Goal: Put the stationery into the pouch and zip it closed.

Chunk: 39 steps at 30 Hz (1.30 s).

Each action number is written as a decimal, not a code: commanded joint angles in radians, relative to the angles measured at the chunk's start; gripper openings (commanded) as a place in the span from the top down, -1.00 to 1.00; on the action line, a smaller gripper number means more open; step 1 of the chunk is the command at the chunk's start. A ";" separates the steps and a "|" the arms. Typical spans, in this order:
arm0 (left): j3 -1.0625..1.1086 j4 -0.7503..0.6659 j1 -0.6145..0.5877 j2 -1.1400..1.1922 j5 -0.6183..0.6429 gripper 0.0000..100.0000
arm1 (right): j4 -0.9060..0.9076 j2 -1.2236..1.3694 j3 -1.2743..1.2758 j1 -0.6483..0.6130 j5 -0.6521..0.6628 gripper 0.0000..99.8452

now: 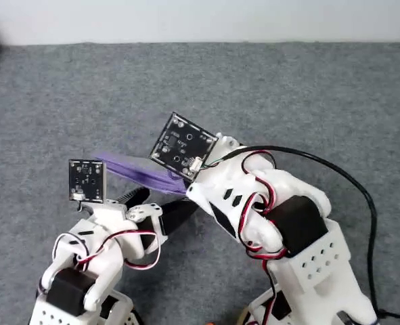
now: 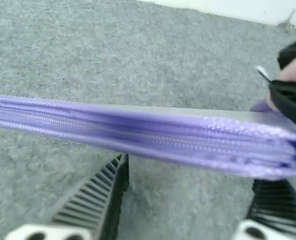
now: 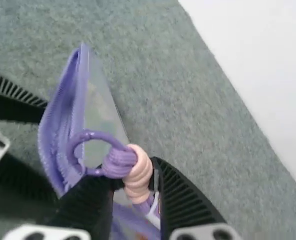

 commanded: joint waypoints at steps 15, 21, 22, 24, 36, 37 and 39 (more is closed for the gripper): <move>0.045 -0.124 -0.017 -0.008 0.080 0.26 | 0.171 -0.073 0.055 0.010 -0.324 0.98; 0.039 -0.114 -0.017 -0.008 0.074 0.26 | 0.050 -0.071 0.137 0.010 -0.433 0.98; 0.035 -0.101 -0.017 -0.008 0.068 0.26 | 0.028 -0.071 0.146 0.010 -0.433 0.98; 0.015 -0.061 -0.017 -0.012 0.035 0.26 | -0.018 -0.071 0.158 0.018 -0.431 0.98; -0.286 0.295 -0.020 -0.014 -0.153 0.26 | -0.142 -0.074 0.203 0.163 -0.229 0.98; -0.308 0.302 -0.021 -0.014 -0.173 0.26 | -0.147 -0.074 0.203 0.162 -0.207 0.98; -0.351 0.299 -0.061 -0.014 -0.219 0.26 | -0.165 -0.076 0.203 0.162 -0.172 0.98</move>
